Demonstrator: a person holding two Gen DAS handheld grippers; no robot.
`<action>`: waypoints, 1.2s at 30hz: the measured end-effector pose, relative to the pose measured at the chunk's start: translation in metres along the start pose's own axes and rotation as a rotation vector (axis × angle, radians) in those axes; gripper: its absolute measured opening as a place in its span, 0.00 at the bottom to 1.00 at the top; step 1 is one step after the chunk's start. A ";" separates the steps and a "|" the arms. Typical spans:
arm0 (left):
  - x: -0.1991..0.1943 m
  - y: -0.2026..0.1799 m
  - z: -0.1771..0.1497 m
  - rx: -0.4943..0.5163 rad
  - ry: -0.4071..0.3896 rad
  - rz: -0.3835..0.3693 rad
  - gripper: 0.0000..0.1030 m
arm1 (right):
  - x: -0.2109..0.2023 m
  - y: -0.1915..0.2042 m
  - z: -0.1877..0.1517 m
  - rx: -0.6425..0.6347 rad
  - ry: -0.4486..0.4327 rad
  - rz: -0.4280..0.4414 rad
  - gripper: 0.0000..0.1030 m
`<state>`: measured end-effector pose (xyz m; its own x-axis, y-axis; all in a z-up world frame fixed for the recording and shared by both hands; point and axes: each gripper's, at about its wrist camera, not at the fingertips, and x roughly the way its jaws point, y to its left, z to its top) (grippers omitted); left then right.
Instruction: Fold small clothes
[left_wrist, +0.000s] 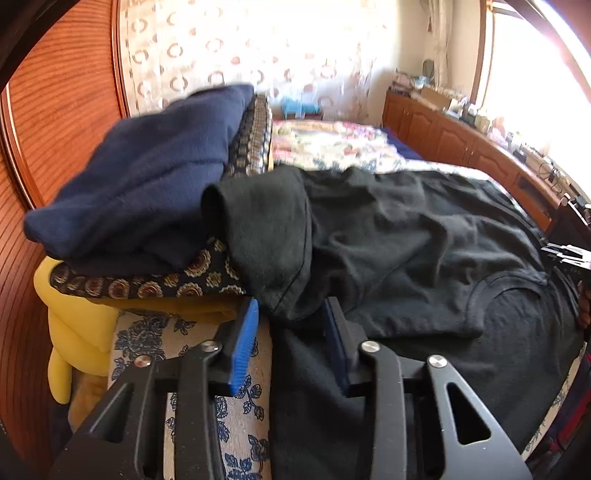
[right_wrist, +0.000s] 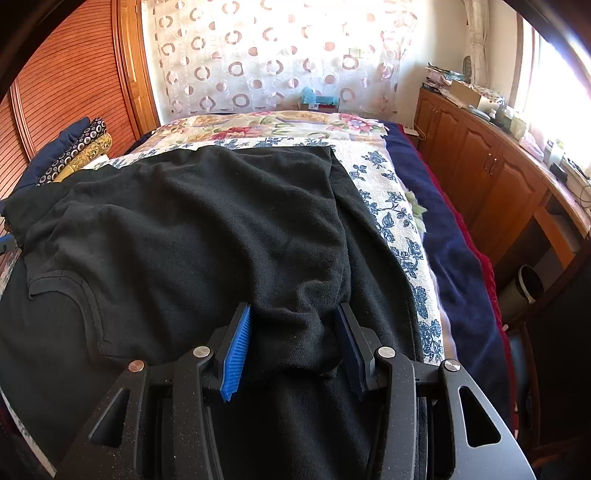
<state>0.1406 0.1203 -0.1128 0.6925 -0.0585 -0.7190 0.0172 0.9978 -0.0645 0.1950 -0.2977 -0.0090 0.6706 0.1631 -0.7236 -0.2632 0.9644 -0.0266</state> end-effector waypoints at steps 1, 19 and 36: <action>0.002 0.001 0.000 0.001 -0.002 -0.017 0.35 | 0.000 0.001 -0.001 0.000 0.000 0.000 0.46; 0.006 -0.010 0.021 0.056 -0.053 -0.019 0.07 | -0.001 0.001 -0.002 -0.003 -0.004 -0.007 0.46; -0.097 -0.033 0.041 0.015 -0.286 -0.178 0.06 | -0.076 0.001 0.024 -0.052 -0.208 0.052 0.07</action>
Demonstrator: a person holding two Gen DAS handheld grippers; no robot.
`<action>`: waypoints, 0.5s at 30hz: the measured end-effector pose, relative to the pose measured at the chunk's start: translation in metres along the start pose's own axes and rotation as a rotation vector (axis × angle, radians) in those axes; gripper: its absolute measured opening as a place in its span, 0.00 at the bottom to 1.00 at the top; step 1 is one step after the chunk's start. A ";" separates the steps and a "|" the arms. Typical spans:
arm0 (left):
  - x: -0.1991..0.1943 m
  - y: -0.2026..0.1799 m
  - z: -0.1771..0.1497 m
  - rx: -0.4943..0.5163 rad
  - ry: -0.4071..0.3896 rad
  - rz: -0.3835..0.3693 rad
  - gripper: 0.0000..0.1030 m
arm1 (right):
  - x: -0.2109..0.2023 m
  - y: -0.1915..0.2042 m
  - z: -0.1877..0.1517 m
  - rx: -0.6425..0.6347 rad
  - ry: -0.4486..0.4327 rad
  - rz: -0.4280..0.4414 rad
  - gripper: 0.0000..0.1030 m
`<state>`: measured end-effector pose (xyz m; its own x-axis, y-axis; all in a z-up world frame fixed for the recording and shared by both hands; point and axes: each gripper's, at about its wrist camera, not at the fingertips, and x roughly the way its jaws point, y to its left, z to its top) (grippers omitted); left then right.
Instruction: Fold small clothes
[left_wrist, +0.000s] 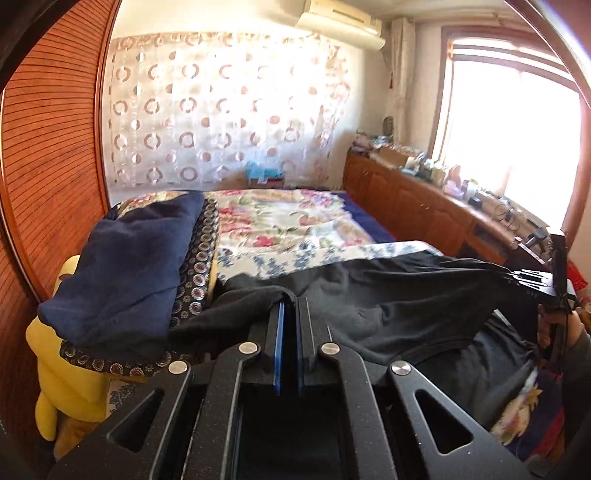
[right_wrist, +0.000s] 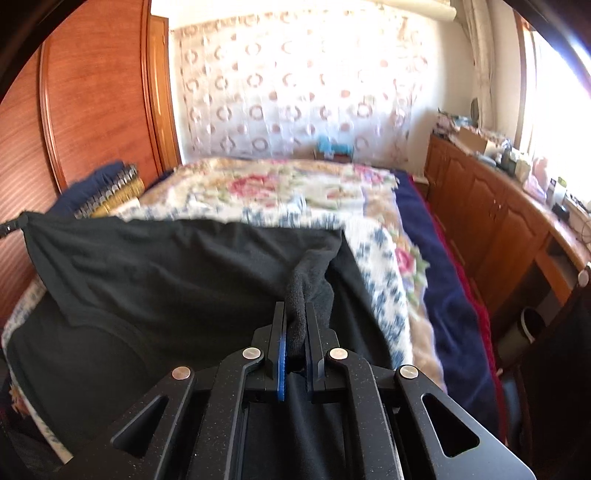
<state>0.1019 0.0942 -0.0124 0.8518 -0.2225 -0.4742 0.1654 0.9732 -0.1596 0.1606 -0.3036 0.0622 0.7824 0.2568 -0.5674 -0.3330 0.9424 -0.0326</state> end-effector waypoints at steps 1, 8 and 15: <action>-0.006 -0.003 -0.001 0.000 -0.011 -0.009 0.06 | -0.007 -0.001 0.002 0.000 -0.014 0.002 0.06; -0.043 -0.021 -0.005 -0.002 -0.067 -0.063 0.06 | -0.060 -0.007 -0.003 0.002 -0.079 0.031 0.06; -0.065 -0.009 -0.047 -0.047 -0.023 -0.051 0.06 | -0.088 -0.021 -0.041 0.017 -0.060 0.017 0.06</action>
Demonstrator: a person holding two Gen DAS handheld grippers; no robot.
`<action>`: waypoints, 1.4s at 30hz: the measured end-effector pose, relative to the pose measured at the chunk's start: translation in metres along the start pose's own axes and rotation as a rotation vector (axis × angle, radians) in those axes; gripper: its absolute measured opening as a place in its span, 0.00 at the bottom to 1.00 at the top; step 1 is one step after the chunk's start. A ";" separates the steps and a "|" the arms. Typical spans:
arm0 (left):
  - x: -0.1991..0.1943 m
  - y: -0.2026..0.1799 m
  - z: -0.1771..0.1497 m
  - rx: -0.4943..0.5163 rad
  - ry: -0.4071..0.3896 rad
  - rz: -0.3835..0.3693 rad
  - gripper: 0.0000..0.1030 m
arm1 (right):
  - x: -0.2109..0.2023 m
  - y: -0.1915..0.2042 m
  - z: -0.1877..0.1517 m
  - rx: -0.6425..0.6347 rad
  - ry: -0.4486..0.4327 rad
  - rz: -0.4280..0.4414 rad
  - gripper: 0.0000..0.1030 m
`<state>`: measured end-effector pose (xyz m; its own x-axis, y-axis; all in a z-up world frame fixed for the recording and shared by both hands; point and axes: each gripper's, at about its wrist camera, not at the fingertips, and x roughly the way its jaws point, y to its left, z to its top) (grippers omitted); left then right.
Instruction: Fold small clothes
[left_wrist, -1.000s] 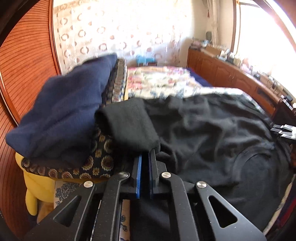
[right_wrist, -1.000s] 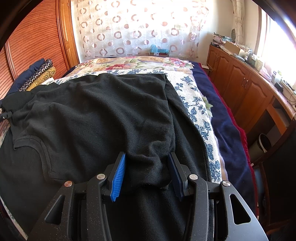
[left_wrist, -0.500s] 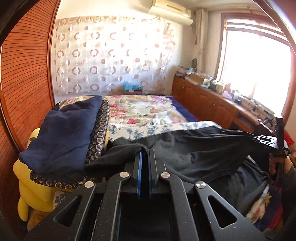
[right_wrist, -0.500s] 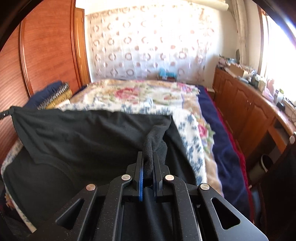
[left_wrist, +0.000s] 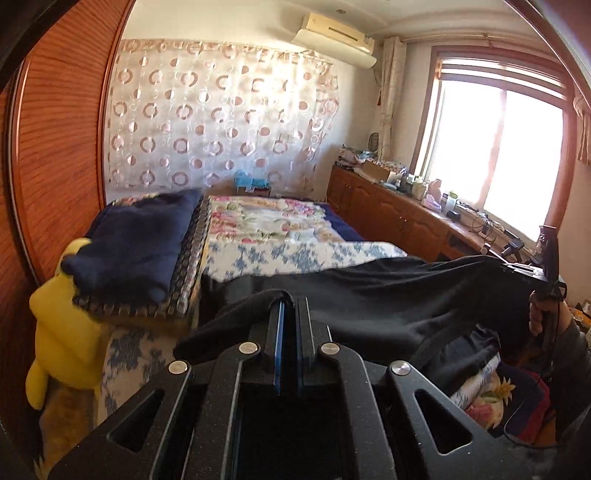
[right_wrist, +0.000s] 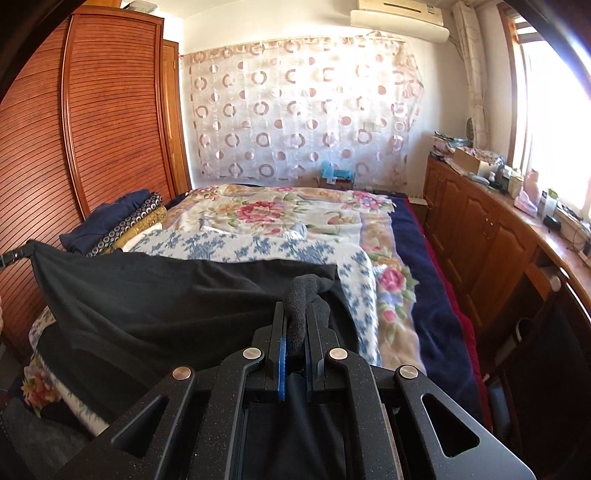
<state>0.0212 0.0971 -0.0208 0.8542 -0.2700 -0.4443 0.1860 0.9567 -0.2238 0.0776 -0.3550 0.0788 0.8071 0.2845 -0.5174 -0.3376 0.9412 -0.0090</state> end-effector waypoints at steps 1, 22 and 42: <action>0.000 0.002 -0.008 -0.008 0.017 0.008 0.06 | -0.001 -0.003 -0.008 0.013 0.013 0.003 0.06; 0.026 0.015 -0.097 -0.022 0.243 0.084 0.28 | 0.025 0.004 -0.050 0.035 0.199 -0.062 0.19; 0.005 0.009 -0.075 0.006 0.146 0.105 0.79 | 0.002 0.085 -0.069 -0.077 0.191 0.126 0.36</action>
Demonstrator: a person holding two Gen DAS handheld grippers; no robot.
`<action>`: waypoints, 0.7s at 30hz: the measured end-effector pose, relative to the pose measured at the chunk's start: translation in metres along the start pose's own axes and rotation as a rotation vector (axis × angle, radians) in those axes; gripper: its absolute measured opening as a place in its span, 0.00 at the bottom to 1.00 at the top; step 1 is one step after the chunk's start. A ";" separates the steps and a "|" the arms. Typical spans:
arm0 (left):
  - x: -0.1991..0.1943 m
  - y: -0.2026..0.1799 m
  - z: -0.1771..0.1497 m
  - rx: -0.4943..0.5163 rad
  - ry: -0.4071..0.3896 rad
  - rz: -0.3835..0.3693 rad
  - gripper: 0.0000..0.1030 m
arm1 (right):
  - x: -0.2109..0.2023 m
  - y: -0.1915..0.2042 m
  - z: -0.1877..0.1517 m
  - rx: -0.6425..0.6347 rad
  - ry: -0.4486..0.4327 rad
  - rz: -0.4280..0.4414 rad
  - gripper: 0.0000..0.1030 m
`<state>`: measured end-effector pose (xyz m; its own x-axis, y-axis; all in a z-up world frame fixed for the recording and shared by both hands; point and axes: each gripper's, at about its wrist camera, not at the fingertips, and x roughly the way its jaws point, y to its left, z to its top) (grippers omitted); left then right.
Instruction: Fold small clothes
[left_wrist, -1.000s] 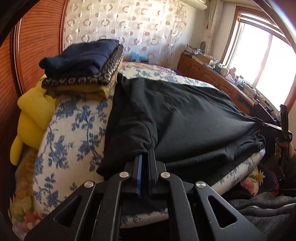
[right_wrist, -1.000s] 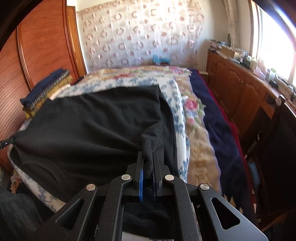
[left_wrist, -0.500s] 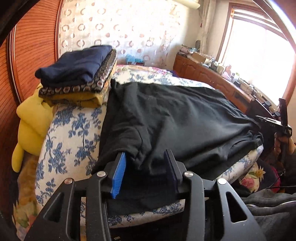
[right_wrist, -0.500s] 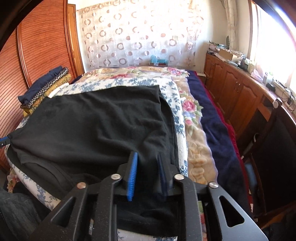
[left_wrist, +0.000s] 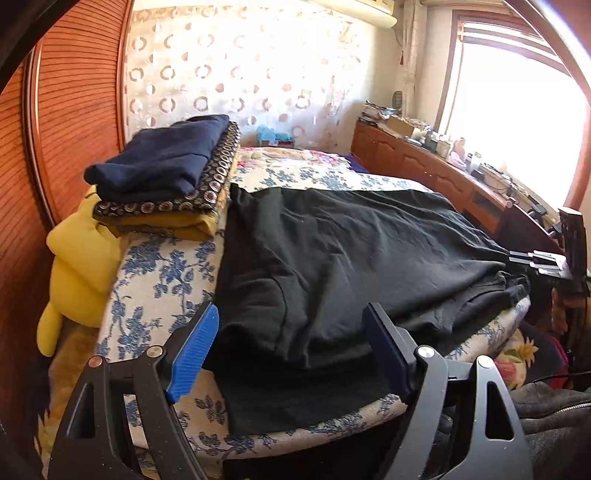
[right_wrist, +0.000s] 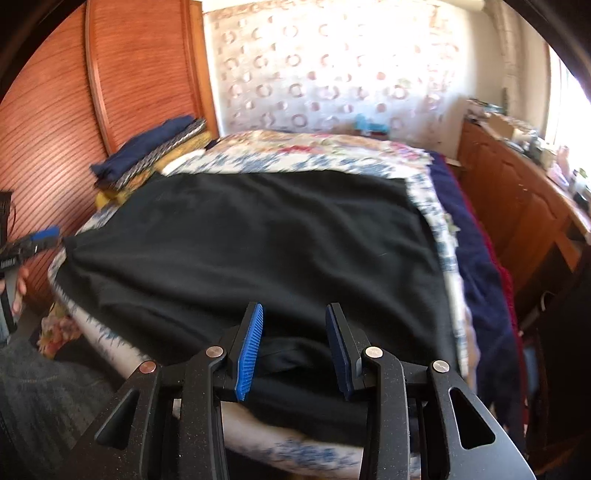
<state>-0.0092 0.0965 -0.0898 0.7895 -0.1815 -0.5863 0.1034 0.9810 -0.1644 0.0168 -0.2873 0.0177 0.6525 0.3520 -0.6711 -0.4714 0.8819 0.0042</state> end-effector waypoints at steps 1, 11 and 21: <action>0.001 0.000 0.000 0.003 0.001 0.013 0.79 | 0.004 0.005 -0.002 -0.007 0.009 0.006 0.36; 0.010 0.008 -0.005 -0.012 0.024 0.061 0.79 | 0.023 -0.003 -0.022 0.034 0.099 -0.045 0.36; 0.011 0.013 -0.010 -0.025 0.028 0.084 0.79 | 0.030 0.003 -0.021 0.027 0.102 -0.049 0.20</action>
<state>-0.0052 0.1066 -0.1064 0.7777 -0.1010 -0.6205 0.0225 0.9909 -0.1331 0.0221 -0.2809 -0.0179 0.6097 0.2755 -0.7432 -0.4234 0.9059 -0.0115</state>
